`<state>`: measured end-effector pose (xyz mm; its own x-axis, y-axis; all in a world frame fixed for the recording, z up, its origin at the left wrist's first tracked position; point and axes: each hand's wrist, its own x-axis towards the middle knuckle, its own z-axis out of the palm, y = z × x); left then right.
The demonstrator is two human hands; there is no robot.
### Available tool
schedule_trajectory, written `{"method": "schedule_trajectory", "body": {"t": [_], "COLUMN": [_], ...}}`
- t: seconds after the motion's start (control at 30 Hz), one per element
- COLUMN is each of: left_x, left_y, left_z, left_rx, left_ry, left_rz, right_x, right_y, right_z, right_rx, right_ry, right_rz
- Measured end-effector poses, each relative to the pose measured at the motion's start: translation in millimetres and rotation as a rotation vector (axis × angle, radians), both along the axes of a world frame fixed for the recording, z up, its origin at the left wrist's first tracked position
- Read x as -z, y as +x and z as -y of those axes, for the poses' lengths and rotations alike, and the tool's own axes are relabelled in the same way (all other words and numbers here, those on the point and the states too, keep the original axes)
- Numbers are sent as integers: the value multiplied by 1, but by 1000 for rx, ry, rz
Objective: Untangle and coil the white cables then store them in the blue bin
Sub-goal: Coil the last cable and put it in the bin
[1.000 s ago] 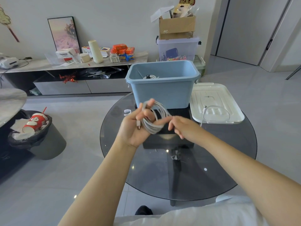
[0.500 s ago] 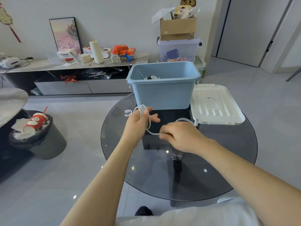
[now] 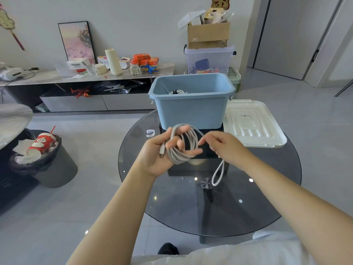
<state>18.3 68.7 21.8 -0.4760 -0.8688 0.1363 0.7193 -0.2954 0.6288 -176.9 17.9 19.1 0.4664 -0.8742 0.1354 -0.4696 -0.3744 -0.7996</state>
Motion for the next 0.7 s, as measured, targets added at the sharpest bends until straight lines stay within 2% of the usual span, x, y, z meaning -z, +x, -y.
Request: {"method": "schedule_trajectory", "body": {"t": [0.07, 0.17, 0.3, 0.4, 0.53, 0.63, 0.7], "left_x": [-1, -2, -1, -2, -1, 6, 8], "left_y": [-2, -3, -8, -12, -18, -19, -16], "left_z": [0, 2, 8, 7, 2, 4, 7], "left_rx": [-176, -392, -611, -707, -818, -850, -795], "left_ry": [107, 206, 224, 124, -117, -253, -297], "left_rz": [-109, -170, -22, 251, 784, 1217, 1418], "right_x": [7, 12, 6, -4, -12, -13, -14], "right_y": [4, 14, 20, 21, 19, 18, 17], "right_z": [-2, -8, -22, -31, -33, -35, -34], "right_rx": [-65, -143, -260, -289, -281, -225, -171], "right_ry": [80, 141, 213, 143, 6, -183, -325], "right_rz": [-122, -244, -351, -402, -491, -604, -605]}}
